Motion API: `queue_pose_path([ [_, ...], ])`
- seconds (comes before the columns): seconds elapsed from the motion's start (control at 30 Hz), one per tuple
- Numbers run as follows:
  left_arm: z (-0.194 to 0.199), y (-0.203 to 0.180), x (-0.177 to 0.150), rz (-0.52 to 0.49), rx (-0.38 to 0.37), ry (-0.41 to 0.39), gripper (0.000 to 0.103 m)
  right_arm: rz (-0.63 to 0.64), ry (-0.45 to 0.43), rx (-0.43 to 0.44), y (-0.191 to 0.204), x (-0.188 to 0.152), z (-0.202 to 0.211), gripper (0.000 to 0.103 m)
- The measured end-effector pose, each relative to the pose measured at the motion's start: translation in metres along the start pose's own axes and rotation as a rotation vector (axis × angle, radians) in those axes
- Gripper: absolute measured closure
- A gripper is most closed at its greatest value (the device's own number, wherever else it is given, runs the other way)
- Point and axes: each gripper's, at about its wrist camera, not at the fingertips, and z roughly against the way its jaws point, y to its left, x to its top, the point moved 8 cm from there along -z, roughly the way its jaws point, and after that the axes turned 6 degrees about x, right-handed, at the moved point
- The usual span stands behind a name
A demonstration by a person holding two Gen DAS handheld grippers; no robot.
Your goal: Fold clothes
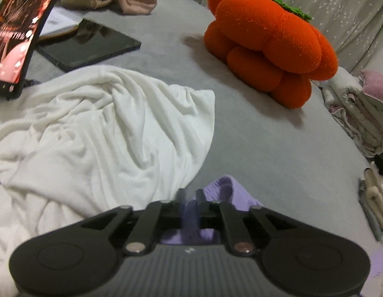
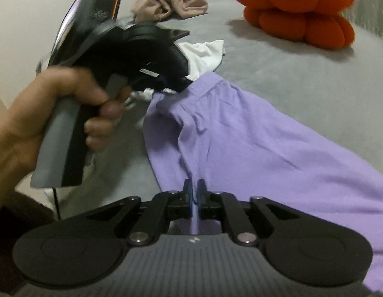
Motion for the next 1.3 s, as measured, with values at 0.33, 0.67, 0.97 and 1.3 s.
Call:
queue_pose_path([
  [0.33, 0.056, 0.011, -0.009, 0.058, -0.119, 0.051, 0.064, -0.239, -0.122, 0.023, -0.045, -0.016, 0.077, 0.049],
  [0.67, 0.060, -0.009, -0.037, 0.060, -0.199, 0.157, 0.064, -0.773, -0.304, -0.018, -0.157, -0.050, 0.155, 0.049],
  [0.97, 0.041, -0.029, -0.051, -0.005, -0.120, 0.150, 0.067, -0.811, -0.307, -0.141, -0.193, -0.068, 0.167, 0.051],
  [1.3, 0.040, -0.033, -0.051, -0.062, -0.032, 0.075, 0.074, -0.948, -0.364, -0.193, -0.225, -0.073, 0.168, 0.055],
])
